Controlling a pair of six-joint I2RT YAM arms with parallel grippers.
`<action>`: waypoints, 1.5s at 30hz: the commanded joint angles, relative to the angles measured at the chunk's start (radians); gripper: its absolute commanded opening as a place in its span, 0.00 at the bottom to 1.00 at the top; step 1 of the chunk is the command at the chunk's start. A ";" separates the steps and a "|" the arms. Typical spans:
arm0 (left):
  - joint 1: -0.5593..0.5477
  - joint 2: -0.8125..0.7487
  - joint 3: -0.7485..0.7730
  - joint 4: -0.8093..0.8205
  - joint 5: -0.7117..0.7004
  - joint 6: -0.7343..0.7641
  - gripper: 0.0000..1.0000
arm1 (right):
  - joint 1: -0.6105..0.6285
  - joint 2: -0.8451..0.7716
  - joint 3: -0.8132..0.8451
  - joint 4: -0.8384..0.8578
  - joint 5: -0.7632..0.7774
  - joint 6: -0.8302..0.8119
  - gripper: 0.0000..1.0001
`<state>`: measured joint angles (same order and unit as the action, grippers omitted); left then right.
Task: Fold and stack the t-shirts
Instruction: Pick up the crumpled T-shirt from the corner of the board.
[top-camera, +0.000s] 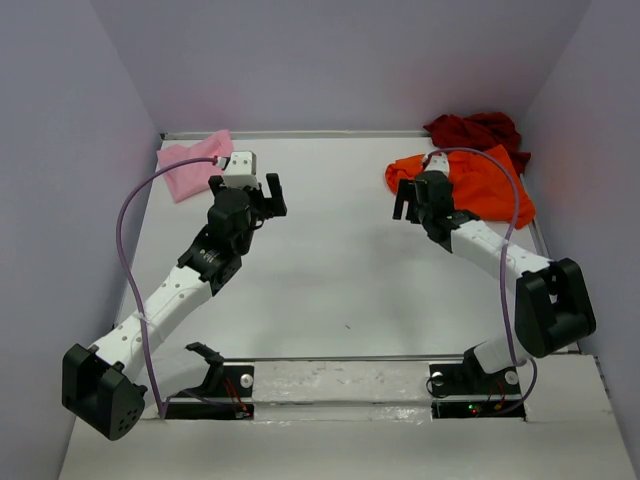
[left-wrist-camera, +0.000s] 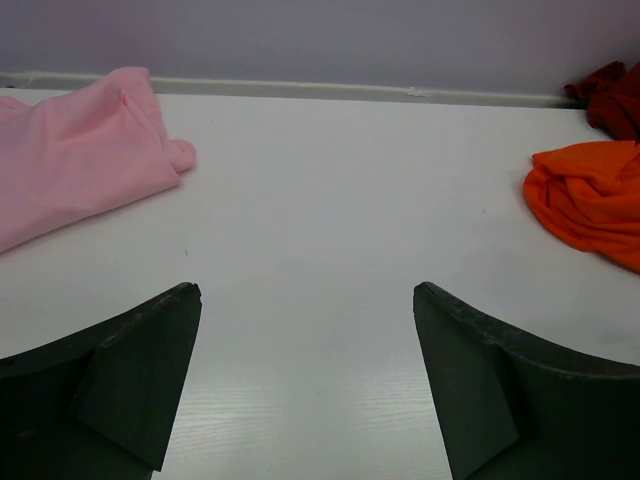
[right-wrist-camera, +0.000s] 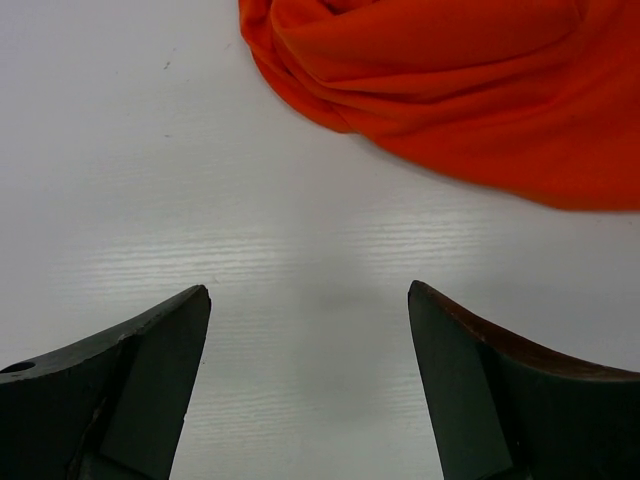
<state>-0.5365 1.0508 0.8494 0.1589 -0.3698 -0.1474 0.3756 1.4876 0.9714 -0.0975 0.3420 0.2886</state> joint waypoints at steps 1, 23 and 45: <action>-0.005 -0.026 0.039 0.028 0.005 -0.003 0.96 | 0.011 0.036 0.065 0.045 0.102 0.000 0.86; -0.006 -0.048 0.039 0.031 0.068 -0.018 0.92 | -0.133 0.591 0.653 -0.169 0.445 -0.049 0.90; -0.008 -0.041 0.039 0.030 0.048 -0.012 0.92 | 0.030 0.105 0.403 -0.077 0.049 -0.120 0.00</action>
<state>-0.5423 1.0210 0.8497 0.1570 -0.3176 -0.1619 0.2958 1.8069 1.3895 -0.2630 0.5392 0.2230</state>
